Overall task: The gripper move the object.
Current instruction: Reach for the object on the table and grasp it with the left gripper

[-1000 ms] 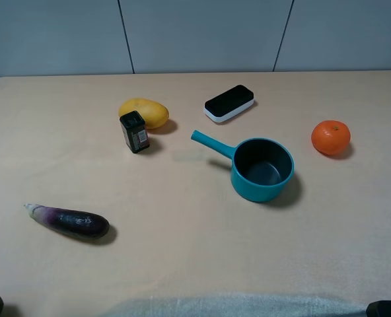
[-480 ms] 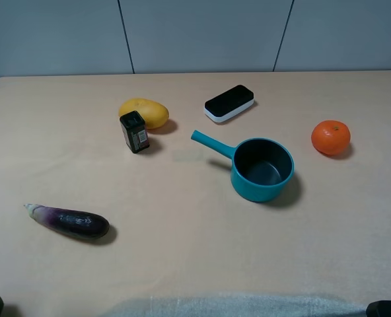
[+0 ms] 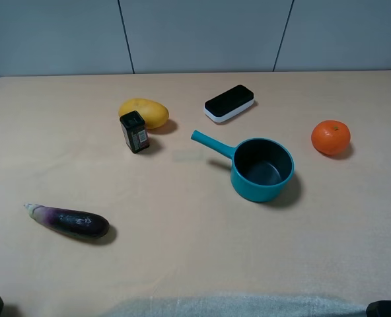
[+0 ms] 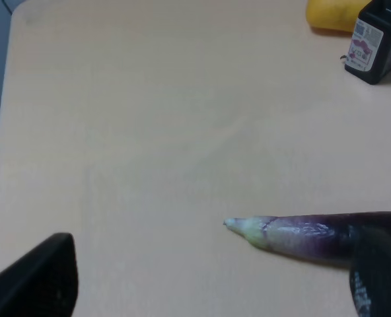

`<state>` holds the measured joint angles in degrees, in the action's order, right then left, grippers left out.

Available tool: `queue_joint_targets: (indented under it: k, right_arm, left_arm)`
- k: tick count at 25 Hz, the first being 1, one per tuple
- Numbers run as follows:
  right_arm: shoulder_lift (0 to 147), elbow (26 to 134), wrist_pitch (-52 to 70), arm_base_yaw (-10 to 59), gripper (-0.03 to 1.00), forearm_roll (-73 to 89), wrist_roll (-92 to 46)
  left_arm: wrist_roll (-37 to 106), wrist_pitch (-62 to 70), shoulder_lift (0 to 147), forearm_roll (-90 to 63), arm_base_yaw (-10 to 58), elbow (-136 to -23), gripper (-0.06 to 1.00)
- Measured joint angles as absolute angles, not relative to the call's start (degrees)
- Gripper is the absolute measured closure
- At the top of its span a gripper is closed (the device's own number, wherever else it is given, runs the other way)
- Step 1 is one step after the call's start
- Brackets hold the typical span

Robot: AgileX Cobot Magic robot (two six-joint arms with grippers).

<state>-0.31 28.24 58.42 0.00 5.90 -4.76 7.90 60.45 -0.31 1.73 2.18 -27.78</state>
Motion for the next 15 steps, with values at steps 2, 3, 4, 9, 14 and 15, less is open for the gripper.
queue_joint_targets:
  k: [2,3,4,9,14,15]
  right_arm:
    - [-0.3,28.2,58.4,0.0,0.27,5.9,-4.8]
    - [-0.3,28.2,58.4,0.0,0.27,5.9,-4.8]
    - [-0.3,28.2,58.4,0.0,0.27,5.9,-4.8]
    - [-0.3,28.2,58.4,0.0,0.27,5.9,-4.8]
    - [-0.3,28.2,58.4,0.0,0.27,5.9,-4.8]
    - [-0.3,28.2,58.4,0.0,0.27,5.9,-4.8]
  left_arm:
    - [7.9,60.5,-0.3,1.7,2.2,-27.8,0.12]
    - [7.9,60.5,-0.3,1.7,2.2,-27.8,0.12]
    - [7.9,60.5,-0.3,1.7,2.2,-27.8,0.12]
    - [7.9,60.5,-0.3,1.7,2.2,-27.8,0.12]
    - [7.9,60.5,-0.3,1.7,2.2,-27.8,0.12]
    - [7.9,60.3,-0.3,1.7,2.2,-27.8,0.12]
